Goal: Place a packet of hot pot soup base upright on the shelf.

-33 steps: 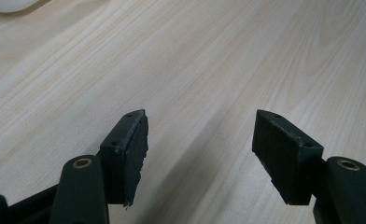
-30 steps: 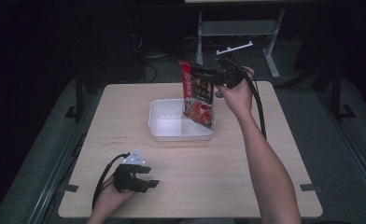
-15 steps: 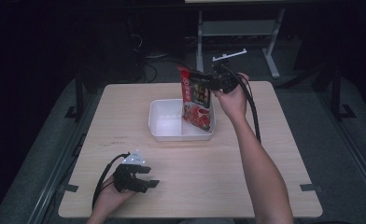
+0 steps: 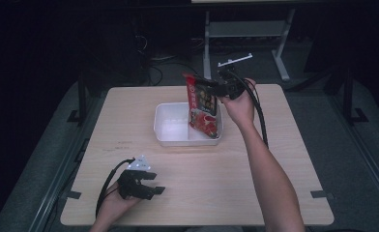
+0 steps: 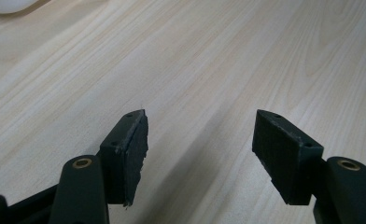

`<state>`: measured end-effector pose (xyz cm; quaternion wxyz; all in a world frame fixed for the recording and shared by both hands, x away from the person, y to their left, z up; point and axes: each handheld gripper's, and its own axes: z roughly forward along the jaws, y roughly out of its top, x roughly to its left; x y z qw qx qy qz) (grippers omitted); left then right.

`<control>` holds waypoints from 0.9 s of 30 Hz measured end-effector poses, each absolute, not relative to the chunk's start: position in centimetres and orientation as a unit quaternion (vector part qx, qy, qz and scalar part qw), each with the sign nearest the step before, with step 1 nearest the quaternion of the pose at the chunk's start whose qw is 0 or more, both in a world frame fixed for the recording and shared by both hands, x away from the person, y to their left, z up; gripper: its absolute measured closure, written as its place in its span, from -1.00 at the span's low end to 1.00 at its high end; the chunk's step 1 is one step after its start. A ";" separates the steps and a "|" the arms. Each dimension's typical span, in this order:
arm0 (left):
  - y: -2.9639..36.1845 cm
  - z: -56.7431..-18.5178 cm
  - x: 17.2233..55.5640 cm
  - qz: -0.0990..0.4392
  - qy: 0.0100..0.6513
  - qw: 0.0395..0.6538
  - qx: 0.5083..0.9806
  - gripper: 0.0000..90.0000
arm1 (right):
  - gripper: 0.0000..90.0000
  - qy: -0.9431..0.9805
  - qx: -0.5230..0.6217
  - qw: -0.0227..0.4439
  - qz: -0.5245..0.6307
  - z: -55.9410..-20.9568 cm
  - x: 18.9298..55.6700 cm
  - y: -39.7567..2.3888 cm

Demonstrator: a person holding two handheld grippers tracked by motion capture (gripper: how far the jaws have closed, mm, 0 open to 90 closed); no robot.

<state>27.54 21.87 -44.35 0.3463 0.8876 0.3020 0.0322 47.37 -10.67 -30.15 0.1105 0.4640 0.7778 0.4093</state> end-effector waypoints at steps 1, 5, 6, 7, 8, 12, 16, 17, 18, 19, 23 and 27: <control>21.9 -44.3 27.5 0.032 0.302 0.347 0.888 -0.21 | 0.47 0.779 0.464 0.109 0.408 -30.2 47.3 -10.7; 21.8 -44.3 27.5 0.030 0.301 0.346 0.888 -0.21 | 0.45 0.781 0.464 0.104 0.404 -30.5 47.1 -10.7; 21.8 -44.3 27.5 0.030 0.301 0.346 0.888 -0.21 | 0.45 0.781 0.464 0.104 0.404 -30.5 47.1 -10.7; 21.7 -44.3 27.5 0.030 0.301 0.346 0.888 -0.21 | 0.44 0.782 0.465 0.100 0.403 -30.5 47.1 -10.9; 21.7 -44.3 27.5 0.030 0.301 0.346 0.888 -0.21 | 0.44 0.782 0.465 0.100 0.403 -30.5 47.1 -10.9; 21.6 -44.4 27.5 0.030 0.300 0.346 0.889 -0.22 | 0.40 0.784 0.463 0.089 0.403 -30.5 46.8 -11.4; 21.6 -44.4 27.5 0.029 0.300 0.345 0.889 -0.22 | 0.39 0.786 0.461 0.081 0.405 -30.6 46.5 -11.7; 21.6 -44.4 27.6 0.029 0.300 0.346 0.889 -0.22 | 0.39 0.787 0.460 0.079 0.405 -30.6 46.4 -11.8; 21.6 -44.4 27.6 0.029 0.300 0.346 0.888 -0.22 | 0.38 0.787 0.459 0.079 0.405 -30.7 46.4 -11.9; 21.6 -44.4 27.6 0.029 0.299 0.345 0.889 -0.22 | 0.38 0.786 0.461 0.076 0.404 -30.7 46.3 -12.0; 21.5 -44.4 27.5 0.029 0.299 0.346 0.889 -0.22 | 0.38 0.785 0.461 0.074 0.406 -30.9 46.2 -12.4; 21.5 -44.3 27.5 0.029 0.299 0.348 0.888 -0.22 | 0.36 0.783 0.463 0.070 0.410 -31.1 46.0 -12.8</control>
